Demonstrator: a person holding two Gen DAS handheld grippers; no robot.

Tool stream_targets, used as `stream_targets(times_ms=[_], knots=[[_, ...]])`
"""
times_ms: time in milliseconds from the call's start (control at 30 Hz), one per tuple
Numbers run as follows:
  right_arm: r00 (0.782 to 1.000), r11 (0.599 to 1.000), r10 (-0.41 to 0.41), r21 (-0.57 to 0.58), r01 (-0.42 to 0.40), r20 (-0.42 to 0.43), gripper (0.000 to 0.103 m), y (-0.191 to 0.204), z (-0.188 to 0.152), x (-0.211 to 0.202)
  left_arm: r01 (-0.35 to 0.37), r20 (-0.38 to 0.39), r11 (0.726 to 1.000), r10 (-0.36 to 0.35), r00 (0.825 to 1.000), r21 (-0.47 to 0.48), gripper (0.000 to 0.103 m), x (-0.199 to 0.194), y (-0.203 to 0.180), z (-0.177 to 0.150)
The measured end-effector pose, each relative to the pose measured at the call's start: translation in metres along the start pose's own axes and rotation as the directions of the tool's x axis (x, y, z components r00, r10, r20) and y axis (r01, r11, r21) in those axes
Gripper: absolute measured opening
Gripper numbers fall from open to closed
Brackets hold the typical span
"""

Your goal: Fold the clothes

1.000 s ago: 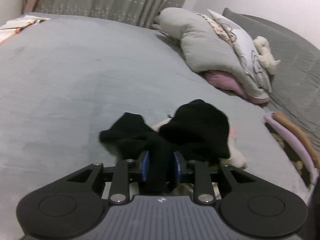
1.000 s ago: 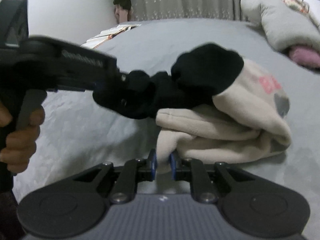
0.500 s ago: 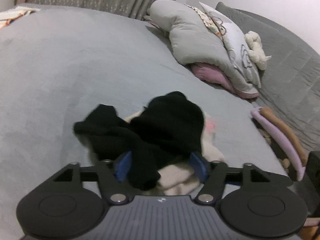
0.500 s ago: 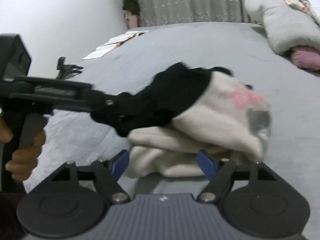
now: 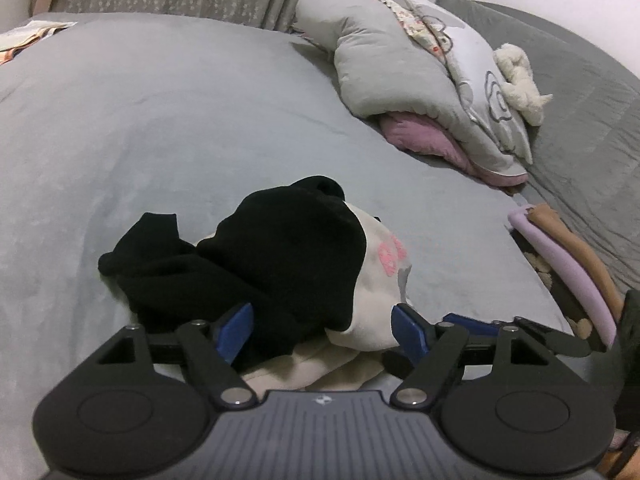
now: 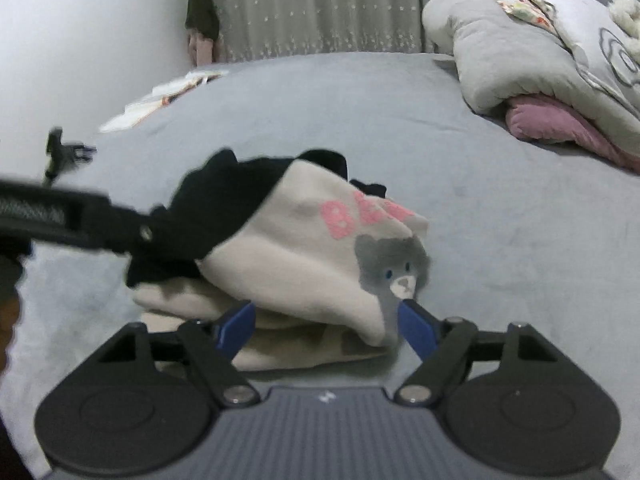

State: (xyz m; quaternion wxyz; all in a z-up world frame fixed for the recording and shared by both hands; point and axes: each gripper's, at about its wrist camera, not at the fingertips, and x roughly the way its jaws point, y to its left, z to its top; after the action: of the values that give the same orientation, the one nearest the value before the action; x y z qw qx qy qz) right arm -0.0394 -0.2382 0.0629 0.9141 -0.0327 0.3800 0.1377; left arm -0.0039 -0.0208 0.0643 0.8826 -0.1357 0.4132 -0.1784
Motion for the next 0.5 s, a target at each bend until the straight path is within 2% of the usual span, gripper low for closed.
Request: stream_targets(times_ms=[100,167,200,267,367,433,500], knots=[[0.999,0.997,-0.032,-0.069,0.031,-0.013,0.058,0.009,-0.002,0.015,-0.009,-0.014,1.0,0.009,1.0,-0.023,0.074,-0.001,0.001,0.002],[0.999,0.994,-0.052,-0.095,0.051,-0.001,0.032,0.012,-0.002,0.021,-0.008,-0.016,1.0,0.008,1.0,-0.03,0.074,-0.005,0.003,0.002],[0.999,0.995,-0.046,-0.086,0.046,0.004,0.012,0.012,-0.001,0.022,-0.007,-0.017,0.999,0.007,1.0,-0.033,0.074,-0.007,0.004,0.002],[1.0,0.998,-0.014,-0.056,0.014,0.016,0.01,0.01,0.001,0.021,-0.006,-0.018,0.999,0.005,1.0,-0.039,0.074,-0.012,0.006,0.001],[0.991,0.993,0.119,-0.014,-0.118,0.058,0.009,0.01,0.004,0.006,0.003,-0.014,0.998,-0.004,1.0,-0.059,0.074,-0.018,0.011,0.0],[0.971,0.973,0.229,-0.013,-0.228,0.075,0.009,0.015,0.005,-0.004,0.002,-0.007,0.997,-0.003,1.0,-0.079,0.075,-0.023,0.016,-0.002],[0.935,0.938,0.347,-0.012,-0.347,0.078,0.009,0.022,0.003,-0.011,-0.009,0.003,0.995,0.009,1.0,-0.099,0.075,-0.027,0.023,-0.004]])
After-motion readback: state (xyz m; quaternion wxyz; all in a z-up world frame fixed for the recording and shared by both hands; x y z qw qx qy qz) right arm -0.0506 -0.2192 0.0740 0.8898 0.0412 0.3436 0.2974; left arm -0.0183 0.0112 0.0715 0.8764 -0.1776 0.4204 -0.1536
